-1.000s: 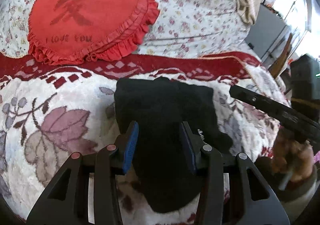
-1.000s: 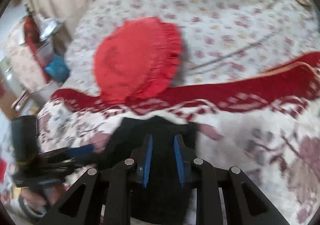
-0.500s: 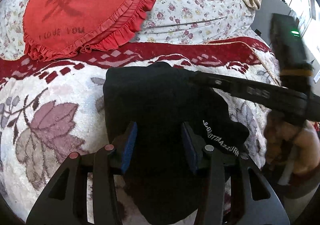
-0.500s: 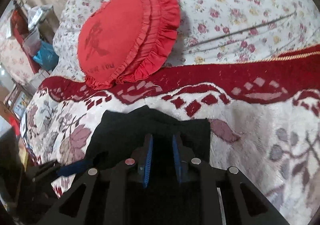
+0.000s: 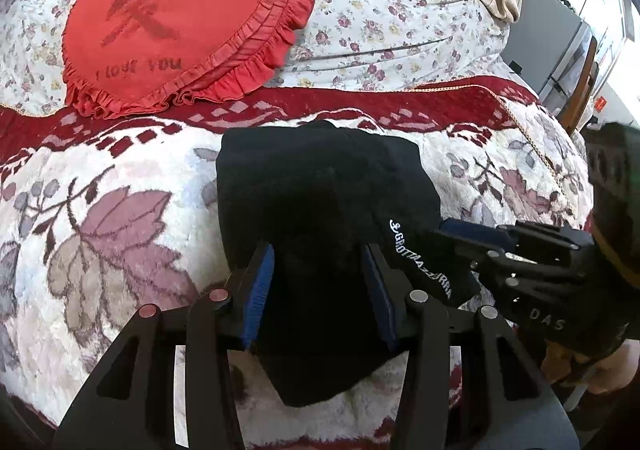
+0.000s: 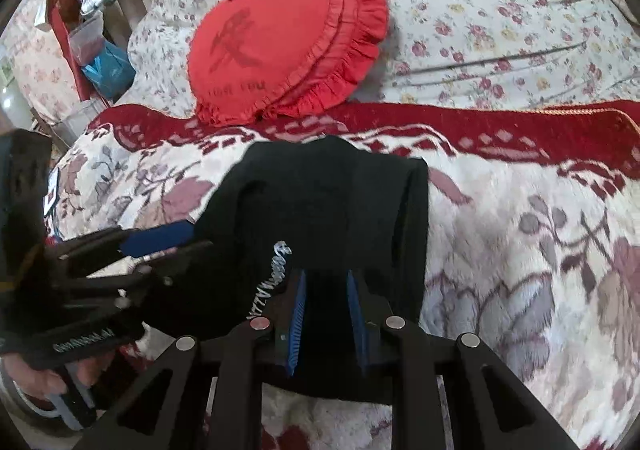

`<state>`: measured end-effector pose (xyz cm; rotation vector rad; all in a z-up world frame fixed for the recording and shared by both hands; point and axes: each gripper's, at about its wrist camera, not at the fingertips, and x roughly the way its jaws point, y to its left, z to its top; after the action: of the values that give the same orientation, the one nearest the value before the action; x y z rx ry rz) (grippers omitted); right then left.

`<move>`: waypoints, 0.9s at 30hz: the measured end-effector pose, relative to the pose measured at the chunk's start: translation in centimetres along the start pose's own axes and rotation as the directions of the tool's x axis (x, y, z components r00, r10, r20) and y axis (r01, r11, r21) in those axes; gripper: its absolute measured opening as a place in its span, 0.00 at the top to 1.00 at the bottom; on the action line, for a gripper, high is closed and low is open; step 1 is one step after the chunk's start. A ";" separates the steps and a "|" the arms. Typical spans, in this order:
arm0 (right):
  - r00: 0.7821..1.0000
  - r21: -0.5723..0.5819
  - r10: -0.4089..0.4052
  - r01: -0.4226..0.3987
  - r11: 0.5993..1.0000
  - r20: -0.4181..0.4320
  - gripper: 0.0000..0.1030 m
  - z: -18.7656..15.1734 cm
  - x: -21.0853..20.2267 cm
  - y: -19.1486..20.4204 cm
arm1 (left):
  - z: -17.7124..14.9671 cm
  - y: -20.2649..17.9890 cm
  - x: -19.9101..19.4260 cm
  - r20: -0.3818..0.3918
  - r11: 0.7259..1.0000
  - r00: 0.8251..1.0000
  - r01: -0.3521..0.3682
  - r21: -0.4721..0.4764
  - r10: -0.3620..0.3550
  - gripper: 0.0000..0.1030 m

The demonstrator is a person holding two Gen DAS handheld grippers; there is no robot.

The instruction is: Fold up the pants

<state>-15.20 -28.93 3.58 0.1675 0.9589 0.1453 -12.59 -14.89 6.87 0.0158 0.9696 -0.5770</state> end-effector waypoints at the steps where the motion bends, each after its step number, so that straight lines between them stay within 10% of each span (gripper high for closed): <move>1: 1.000 0.005 -0.003 0.004 1.000 -0.008 0.81 -0.3 0.2 -0.2 | -0.2 -0.2 0.0 0.001 1.000 1.000 -0.004 0.005 0.004 0.56; 17: 0.999 0.086 0.007 -0.010 0.996 0.035 0.78 -0.6 -1.3 -1.4 | -0.4 -0.1 0.0 -0.005 1.000 1.000 -0.002 -0.013 0.002 0.52; 21: 0.999 0.106 0.019 -0.024 0.994 0.051 0.50 -0.1 -1.4 -1.4 | -0.3 0.6 -0.6 -0.006 0.999 1.000 0.019 -0.043 -0.019 0.42; 27: 1.000 0.110 0.016 -0.018 0.994 0.022 0.48 0.1 0.3 -1.8 | -0.8 0.6 -0.9 -0.005 0.997 0.998 0.054 -0.052 -0.055 0.37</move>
<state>-14.88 -30.64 3.04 0.2787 0.9455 0.1056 -13.29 -13.82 6.98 -0.0548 0.9936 -0.6021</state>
